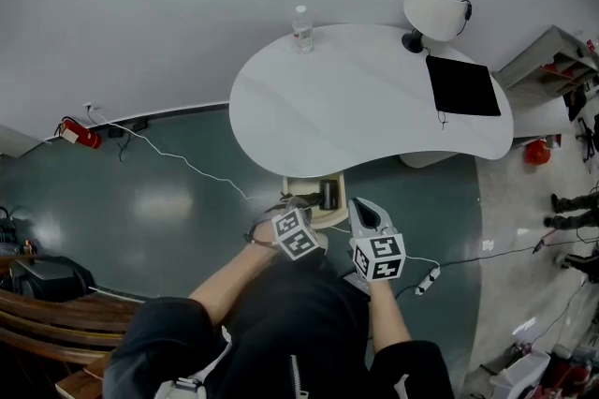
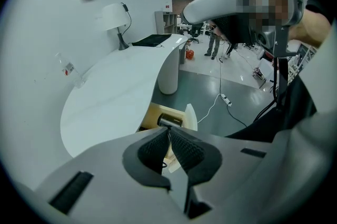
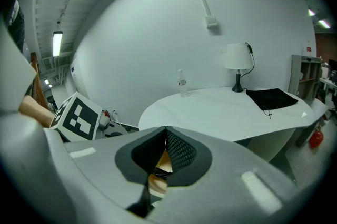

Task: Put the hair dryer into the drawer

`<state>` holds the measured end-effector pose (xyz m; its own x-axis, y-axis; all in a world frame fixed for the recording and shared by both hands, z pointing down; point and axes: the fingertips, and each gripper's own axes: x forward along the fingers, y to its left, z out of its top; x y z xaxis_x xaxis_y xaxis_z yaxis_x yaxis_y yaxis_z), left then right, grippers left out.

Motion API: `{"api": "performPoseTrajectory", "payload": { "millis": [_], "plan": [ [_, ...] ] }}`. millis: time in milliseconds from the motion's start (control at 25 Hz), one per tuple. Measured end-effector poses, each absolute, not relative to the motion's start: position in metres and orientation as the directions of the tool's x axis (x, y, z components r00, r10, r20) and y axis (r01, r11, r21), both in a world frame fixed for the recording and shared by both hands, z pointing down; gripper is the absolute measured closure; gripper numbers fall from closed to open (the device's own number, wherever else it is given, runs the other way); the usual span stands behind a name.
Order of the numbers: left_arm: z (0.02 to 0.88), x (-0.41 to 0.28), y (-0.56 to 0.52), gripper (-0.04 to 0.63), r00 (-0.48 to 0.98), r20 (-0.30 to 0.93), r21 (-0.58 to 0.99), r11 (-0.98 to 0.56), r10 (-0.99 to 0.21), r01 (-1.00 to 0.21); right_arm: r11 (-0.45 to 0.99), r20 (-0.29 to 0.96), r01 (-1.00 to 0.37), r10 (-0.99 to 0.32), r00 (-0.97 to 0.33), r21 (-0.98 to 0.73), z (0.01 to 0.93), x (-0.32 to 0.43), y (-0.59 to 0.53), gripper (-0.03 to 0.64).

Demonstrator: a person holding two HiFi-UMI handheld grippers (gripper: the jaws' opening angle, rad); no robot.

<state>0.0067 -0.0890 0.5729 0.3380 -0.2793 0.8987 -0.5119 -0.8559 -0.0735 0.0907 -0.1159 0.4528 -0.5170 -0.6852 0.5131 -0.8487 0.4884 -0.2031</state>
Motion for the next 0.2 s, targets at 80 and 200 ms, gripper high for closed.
{"api": "performPoseTrajectory", "payload": {
  "millis": [80, 200],
  "plan": [
    [0.573, 0.0081, -0.0889, 0.569, 0.336, 0.899, -0.074, -0.855, -0.28, -0.513, 0.492, 0.513, -0.847, -0.683, -0.519, -0.202, 0.4512, 0.092, -0.1171, 0.614],
    [0.5751, 0.0087, -0.0901, 0.568, 0.332, 0.899, -0.078, -0.852, -0.284, -0.518, 0.495, 0.513, -0.844, -0.681, -0.524, -0.205, 0.45, 0.0926, -0.1195, 0.614]
  ]
}}
